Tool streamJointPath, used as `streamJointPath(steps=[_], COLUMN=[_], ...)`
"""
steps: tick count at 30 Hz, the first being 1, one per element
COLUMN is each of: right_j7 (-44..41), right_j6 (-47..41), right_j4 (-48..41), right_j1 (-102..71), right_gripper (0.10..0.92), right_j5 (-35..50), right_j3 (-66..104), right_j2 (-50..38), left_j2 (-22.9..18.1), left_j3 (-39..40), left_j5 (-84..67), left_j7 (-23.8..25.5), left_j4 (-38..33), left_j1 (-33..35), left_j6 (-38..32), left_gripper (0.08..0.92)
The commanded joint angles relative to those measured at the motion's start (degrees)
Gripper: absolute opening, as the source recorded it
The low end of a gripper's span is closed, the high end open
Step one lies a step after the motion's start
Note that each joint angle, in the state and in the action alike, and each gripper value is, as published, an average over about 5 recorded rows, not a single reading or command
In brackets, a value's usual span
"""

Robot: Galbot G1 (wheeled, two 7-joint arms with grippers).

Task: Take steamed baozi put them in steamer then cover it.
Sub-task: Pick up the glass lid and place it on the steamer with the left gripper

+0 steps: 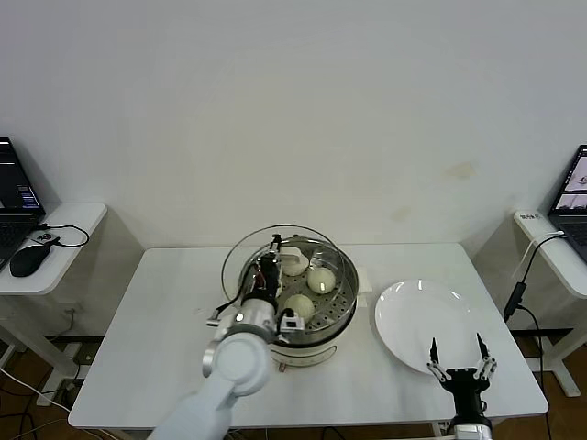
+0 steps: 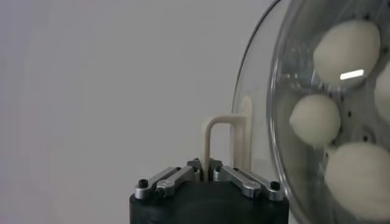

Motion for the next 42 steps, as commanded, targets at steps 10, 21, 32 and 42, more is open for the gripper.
streamJointPath(steps=[10, 21, 32, 42], right_j7=[0.4, 0.5, 0.3, 0.1], right_j6=[0.2, 0.6, 0.7, 0.6], right_j4=[-1.3, -1.5, -1.8, -1.8], right_j1=[0.1, -0.1, -0.1, -0.2], right_gripper=[0.823, 0.823, 0.823, 0.823], right_j5=[-1.9, -2.6, -2.4, -2.6], right_j3=[-1.3, -1.6, -1.9, -2.2], right_j2=[0.1, 0.1, 0.0, 0.1], left_j2=[-7.6, -8.6, -9.2, -5.9], left_j3=[1.9, 1.4, 0.6, 0.5], left_j5=[5.5, 7.4, 8.1, 6.0], left_j7=[1.2, 0.5, -0.5, -0.2], left_j4=[8.6, 9.7, 10.1, 1.9], left_j1=[-1.3, -0.4, 0.0, 3.7], left_j6=[0.2, -0.8, -1.6, -1.5], left_gripper=[0.141, 0.141, 0.141, 0.328])
